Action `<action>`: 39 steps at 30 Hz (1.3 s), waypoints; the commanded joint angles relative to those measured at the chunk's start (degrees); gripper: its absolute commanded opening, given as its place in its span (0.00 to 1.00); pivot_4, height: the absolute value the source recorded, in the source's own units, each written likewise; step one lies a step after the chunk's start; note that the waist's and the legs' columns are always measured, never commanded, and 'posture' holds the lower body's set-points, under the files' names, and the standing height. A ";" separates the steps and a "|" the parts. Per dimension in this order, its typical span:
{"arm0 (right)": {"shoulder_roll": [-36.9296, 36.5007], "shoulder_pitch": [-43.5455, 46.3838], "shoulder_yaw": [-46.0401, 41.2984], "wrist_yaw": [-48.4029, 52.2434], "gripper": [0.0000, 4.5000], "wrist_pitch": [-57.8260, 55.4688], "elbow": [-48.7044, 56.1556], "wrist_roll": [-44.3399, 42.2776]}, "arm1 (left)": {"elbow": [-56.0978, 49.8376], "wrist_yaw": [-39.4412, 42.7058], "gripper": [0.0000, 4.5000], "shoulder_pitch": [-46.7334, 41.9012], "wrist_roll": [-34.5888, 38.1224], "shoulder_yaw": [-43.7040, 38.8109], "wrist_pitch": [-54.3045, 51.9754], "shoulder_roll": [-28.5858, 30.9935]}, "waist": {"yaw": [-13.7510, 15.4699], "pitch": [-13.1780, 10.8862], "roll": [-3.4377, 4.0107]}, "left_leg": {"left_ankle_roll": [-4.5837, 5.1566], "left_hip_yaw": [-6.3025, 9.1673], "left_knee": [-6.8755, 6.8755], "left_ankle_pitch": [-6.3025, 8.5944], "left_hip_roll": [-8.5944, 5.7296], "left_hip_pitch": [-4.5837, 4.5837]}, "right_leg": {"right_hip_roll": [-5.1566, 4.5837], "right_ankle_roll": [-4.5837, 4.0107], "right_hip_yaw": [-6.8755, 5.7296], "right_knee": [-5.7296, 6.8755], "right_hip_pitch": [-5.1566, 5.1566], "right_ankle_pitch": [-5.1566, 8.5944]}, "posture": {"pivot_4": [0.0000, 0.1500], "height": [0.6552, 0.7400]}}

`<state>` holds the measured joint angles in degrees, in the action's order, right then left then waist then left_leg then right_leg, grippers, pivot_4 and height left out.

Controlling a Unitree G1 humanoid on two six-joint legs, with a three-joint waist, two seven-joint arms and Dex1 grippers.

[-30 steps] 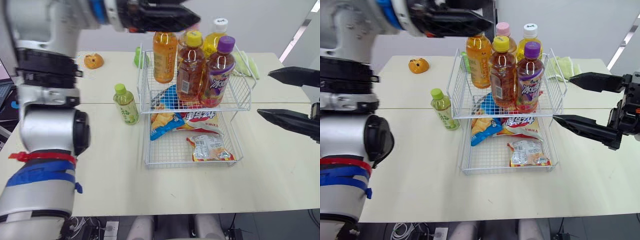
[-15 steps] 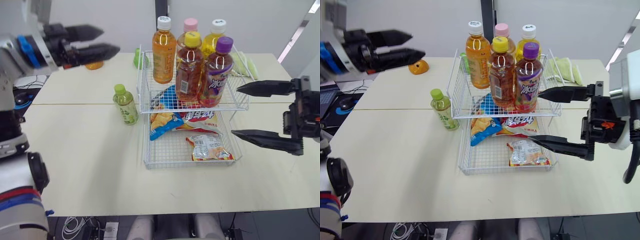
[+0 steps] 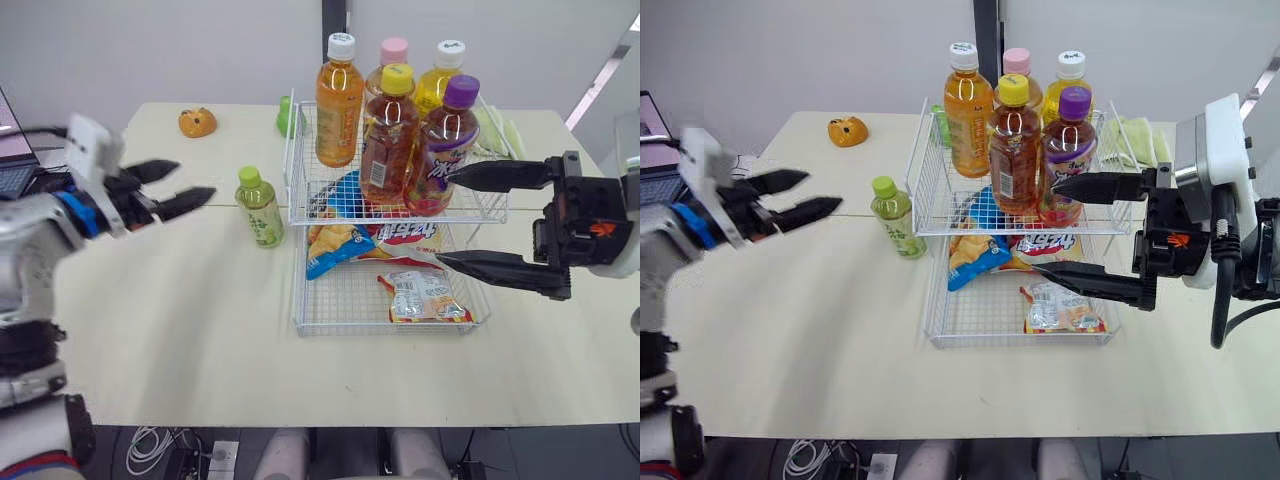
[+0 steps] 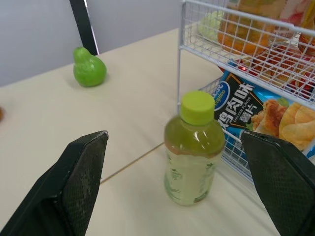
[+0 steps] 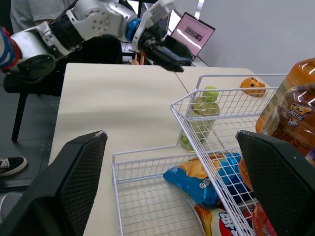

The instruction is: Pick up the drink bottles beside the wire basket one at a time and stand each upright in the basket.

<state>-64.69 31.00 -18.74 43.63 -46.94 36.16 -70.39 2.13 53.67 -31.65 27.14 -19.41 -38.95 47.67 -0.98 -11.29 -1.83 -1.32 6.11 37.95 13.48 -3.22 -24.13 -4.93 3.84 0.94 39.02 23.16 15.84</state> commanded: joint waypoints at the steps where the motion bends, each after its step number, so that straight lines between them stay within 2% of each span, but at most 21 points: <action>1: -0.24 -0.32 -1.10 -0.43 1.00 0.74 1.87 0.51 | -4.67 -5.18 0.99 -1.59 0.67 -0.99 1.77 -2.00 | 0.02 0.01 -0.01 | 0.00 -0.01 0.00 0.00 0.00 0.00 | 0.00 0.00 0.00 0.00 0.00 0.00 | 1.00 1.00; 9: -1.66 -1.17 -2.56 0.34 1.00 0.22 2.70 0.52 | -6.50 -18.35 0.99 -6.22 -2.48 4.00 2.76 -11.93 | 0.57 0.02 -0.01 | 0.01 -0.07 0.01 0.00 -0.08 0.02 | 0.12 0.02 0.01 0.01 -0.02 -0.01 | 1.00 1.00; 16: -3.62 0.63 -2.84 -0.39 1.00 -0.39 3.09 -2.01 | -3.52 -25.82 0.99 -9.22 -7.20 8.43 4.12 -16.88 | 0.53 0.02 -0.02 | 0.01 -0.09 0.00 0.00 -0.06 0.02 | 0.17 0.03 0.03 0.01 0.00 -0.02 | 1.00 1.00; 23: -5.30 0.92 -3.84 -0.86 1.00 -0.95 2.59 -3.87 | -4.52 -28.71 0.99 -7.72 -9.26 10.24 4.06 -18.63 | 0.59 0.02 -0.02 | 0.01 -0.10 0.00 0.00 -0.07 0.01 | 0.17 0.03 0.04 0.01 -0.01 -0.02 | 1.00 1.00; 30: -4.18 -0.41 -2.94 0.43 1.00 0.13 2.05 -1.20 | -5.77 -29.54 0.99 -6.27 -9.28 10.30 3.58 -19.03 | 0.74 0.02 -0.02 | 0.01 -0.09 0.01 0.00 -0.07 0.01 | 0.18 0.03 0.03 0.01 -0.01 -0.02 | 1.00 1.00; 39: -2.66 -0.88 -1.57 1.71 1.00 1.12 2.00 1.72 | -4.43 -27.29 0.37 -6.86 -8.10 11.09 3.16 -20.16 | 0.73 0.02 -0.02 | 0.01 -0.09 0.01 -0.01 -0.07 0.02 | 0.18 0.03 0.02 0.01 -0.02 -0.02 | 1.00 1.00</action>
<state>-67.48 30.15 -19.61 45.07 -46.91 37.93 -69.11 -0.98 25.90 -37.45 18.10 -7.98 -35.95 27.52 -0.24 -11.27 -1.85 -1.32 6.02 37.95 13.47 -3.28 -24.11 -4.75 3.86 0.96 39.03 23.14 15.83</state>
